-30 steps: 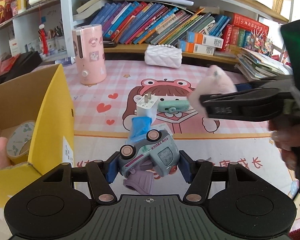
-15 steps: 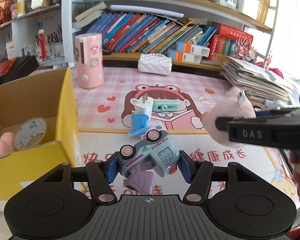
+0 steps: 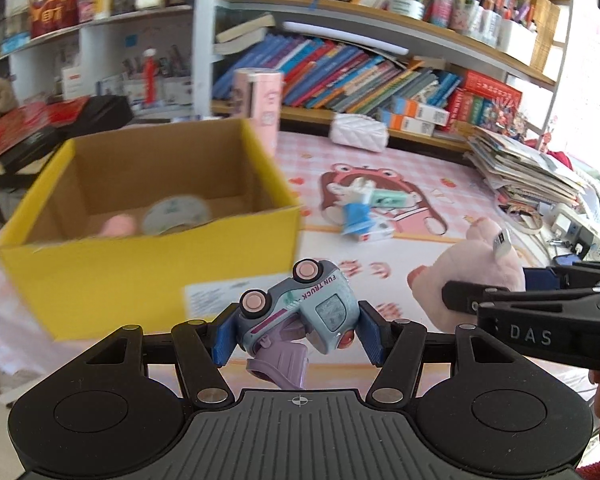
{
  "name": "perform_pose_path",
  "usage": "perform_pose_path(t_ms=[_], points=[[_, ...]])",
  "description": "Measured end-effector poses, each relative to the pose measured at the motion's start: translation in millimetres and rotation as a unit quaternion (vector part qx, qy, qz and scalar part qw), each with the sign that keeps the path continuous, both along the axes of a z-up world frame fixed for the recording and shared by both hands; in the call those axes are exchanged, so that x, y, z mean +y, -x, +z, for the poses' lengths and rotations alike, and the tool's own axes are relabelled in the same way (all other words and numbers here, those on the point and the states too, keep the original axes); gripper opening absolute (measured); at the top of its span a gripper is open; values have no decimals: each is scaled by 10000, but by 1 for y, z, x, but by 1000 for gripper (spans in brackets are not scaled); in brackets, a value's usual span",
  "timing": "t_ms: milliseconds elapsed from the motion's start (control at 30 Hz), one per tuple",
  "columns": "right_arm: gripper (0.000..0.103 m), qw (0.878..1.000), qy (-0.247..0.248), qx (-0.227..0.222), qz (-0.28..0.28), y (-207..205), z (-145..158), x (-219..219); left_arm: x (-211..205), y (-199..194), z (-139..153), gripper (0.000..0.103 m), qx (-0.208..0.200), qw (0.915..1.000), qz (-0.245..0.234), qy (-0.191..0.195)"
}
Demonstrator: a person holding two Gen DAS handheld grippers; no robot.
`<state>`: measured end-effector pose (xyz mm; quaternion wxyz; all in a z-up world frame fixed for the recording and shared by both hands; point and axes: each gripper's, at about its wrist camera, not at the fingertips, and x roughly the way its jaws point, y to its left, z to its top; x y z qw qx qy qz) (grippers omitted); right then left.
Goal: Organize objects
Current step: 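Carry the blue truck and pink pig over the yellow box with both grippers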
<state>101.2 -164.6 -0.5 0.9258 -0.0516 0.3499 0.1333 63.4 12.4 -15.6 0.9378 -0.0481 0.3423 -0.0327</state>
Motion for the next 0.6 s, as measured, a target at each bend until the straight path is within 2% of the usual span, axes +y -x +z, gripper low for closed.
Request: perform_pose_path(t_ms=[600], points=[[54,9960,-186,181,851,76,-8,93,82,73,6,60,-77,9984,546,-112]])
